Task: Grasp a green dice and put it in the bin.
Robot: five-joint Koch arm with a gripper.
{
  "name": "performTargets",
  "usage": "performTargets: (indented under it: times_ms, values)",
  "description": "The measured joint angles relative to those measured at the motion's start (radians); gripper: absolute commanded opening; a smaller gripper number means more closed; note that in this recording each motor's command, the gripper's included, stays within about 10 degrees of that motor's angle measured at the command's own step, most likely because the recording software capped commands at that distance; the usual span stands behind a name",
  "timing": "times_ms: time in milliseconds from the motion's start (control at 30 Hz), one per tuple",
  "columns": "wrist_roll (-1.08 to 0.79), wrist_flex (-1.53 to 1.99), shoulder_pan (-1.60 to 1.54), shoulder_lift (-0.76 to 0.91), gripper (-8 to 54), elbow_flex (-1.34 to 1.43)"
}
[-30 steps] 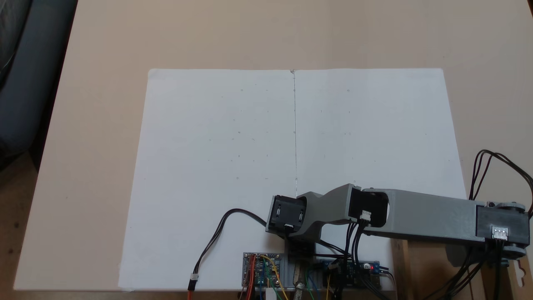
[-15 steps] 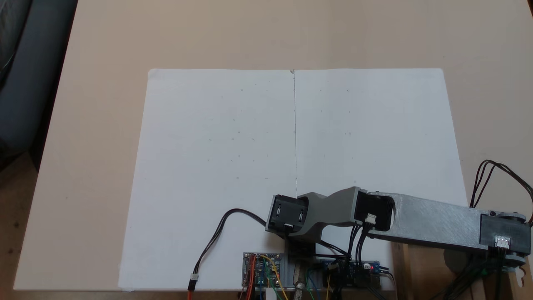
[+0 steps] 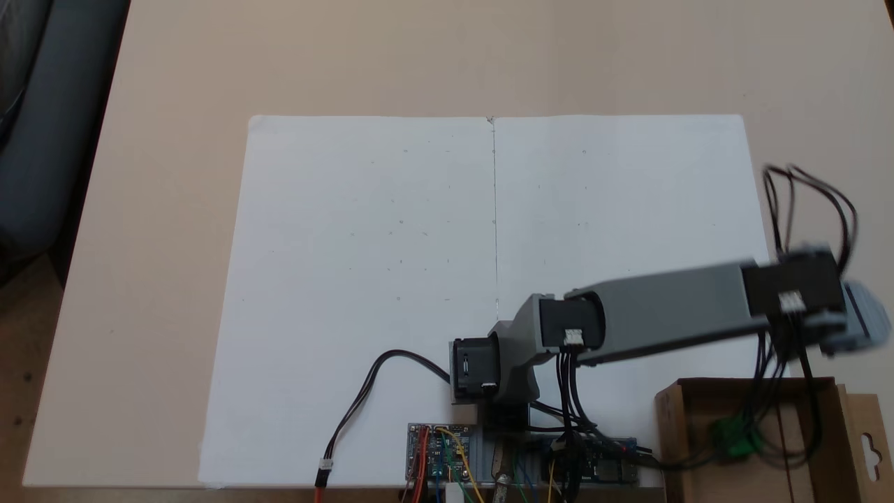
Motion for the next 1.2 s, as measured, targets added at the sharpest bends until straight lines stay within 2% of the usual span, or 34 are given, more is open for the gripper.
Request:
performTargets:
  times_ms: [300,500,667,867,1200]
  values:
    - [0.087,-0.008,-0.592,0.13,41.4,0.0]
    - [0.1,-0.112,-0.986,0.155,41.7,0.037]
    - [0.098,-0.308,-1.224,0.241,41.7,0.353]
    - [0.095,-0.566,-1.305,0.396,42.0,0.804]
    - [0.095,-0.954,-1.417,0.588,43.3,1.213]
